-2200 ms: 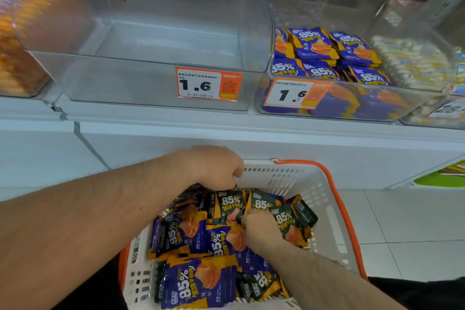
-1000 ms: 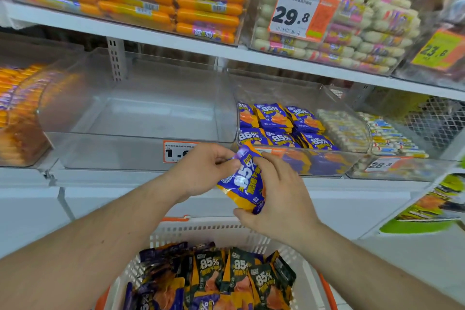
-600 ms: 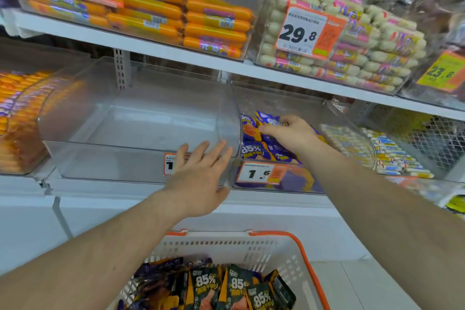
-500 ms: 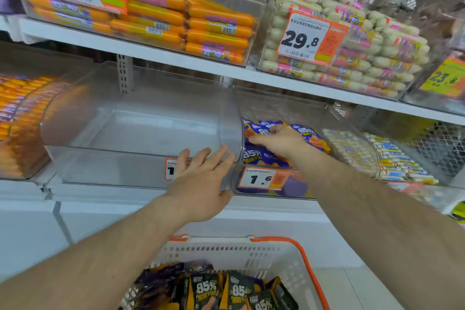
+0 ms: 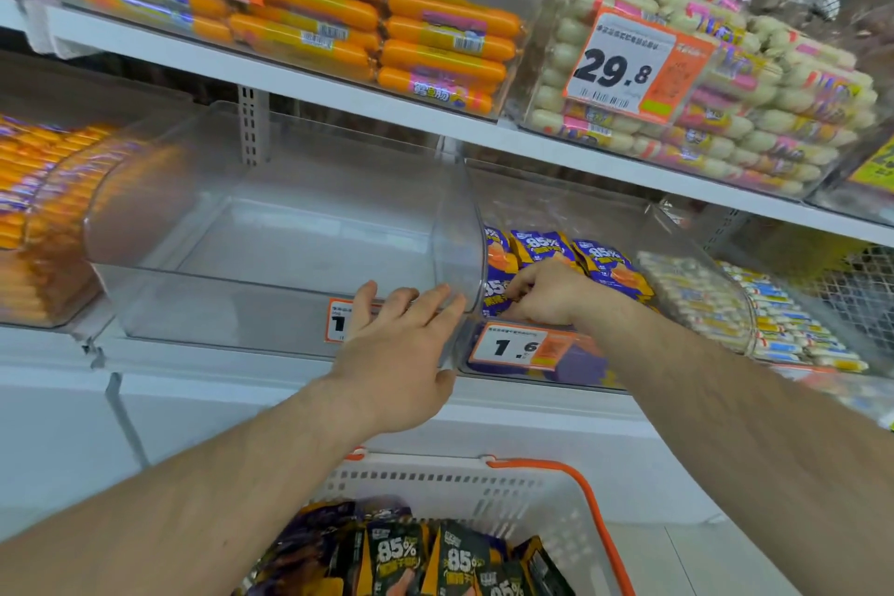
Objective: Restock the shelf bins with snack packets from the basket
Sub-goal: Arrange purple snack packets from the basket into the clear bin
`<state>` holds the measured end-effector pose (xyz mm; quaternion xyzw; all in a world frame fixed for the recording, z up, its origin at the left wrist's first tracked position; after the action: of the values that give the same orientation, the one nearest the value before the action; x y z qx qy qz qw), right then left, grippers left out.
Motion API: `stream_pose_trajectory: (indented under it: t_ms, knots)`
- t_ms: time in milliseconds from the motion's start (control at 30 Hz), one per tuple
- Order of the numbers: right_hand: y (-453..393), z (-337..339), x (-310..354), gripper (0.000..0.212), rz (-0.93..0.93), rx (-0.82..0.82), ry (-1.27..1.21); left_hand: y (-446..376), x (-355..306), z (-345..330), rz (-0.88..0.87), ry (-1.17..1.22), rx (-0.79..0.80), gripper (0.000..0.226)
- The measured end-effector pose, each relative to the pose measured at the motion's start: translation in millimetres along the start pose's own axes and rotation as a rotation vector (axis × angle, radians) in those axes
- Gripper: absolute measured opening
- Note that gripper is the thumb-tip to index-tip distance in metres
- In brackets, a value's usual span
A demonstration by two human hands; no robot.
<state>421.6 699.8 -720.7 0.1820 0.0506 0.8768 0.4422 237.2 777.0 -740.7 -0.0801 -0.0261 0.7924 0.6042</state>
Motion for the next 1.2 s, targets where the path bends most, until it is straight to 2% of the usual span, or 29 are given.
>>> stream_pose_trajectory:
  t_ms: [100,167,300,533,667,733,800,900,967,1000,1100,1200]
  knots:
    - [-6,10,3,0.052,-0.010,-0.123,0.025,0,0,0,-0.006,-0.004,-0.005,0.077]
    - [-12,6,7,0.065,0.023,-0.102,-0.042,0,-1,0,-0.005,-0.005,-0.005,0.078]
    - [-19,-15,12,0.061,0.061,0.064,-0.009,0,0,-2,-0.001,-0.006,-0.003,0.079]
    - [-21,-16,6,0.060,0.050,0.066,-0.077,-1,-1,-2,0.008,-0.018,-0.031,0.081]
    - [-29,-15,7,0.067,0.052,0.059,-0.054,0,-2,-1,0.013,-0.011,-0.047,0.081]
    - [-36,-11,9,0.059,0.055,0.022,-0.024,0,-2,-1,0.015,-0.013,-0.049,0.081]
    - [-45,-12,13,0.046,0.063,0.040,-0.039,0,-2,-1,0.019,-0.009,-0.056,0.080]
    - [-56,-14,21,0.039,0.072,0.070,-0.007,0,-2,-1,0.016,0.011,-0.067,0.080]
    - [-61,-12,21,0.019,0.035,0.053,0.034,0,-1,-1,0.009,0.010,-0.069,0.080]
    - [-64,-12,23,0.018,0.023,0.050,0.063,0,-1,-1,0.007,0.008,-0.070,0.080]
    - [-71,-18,25,0.036,0.031,0.067,0.165,-1,-1,-2,0.005,0.007,-0.080,0.080]
    - [-72,-21,25,0.038,0.046,0.071,0.200,-2,-2,-3,0.016,0.001,-0.087,0.081]
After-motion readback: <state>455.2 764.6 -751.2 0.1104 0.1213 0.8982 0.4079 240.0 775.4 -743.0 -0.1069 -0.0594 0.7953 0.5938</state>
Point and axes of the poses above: each hand's wrist, its own y-axis away from the middle knuckle, its own z-axis out of the back of the hand, x = y × z, the point moved 7 cm from there along -y, towards the middle knuckle, and after that the axes turned 3 degrees about -y, right-handed, at the moved point
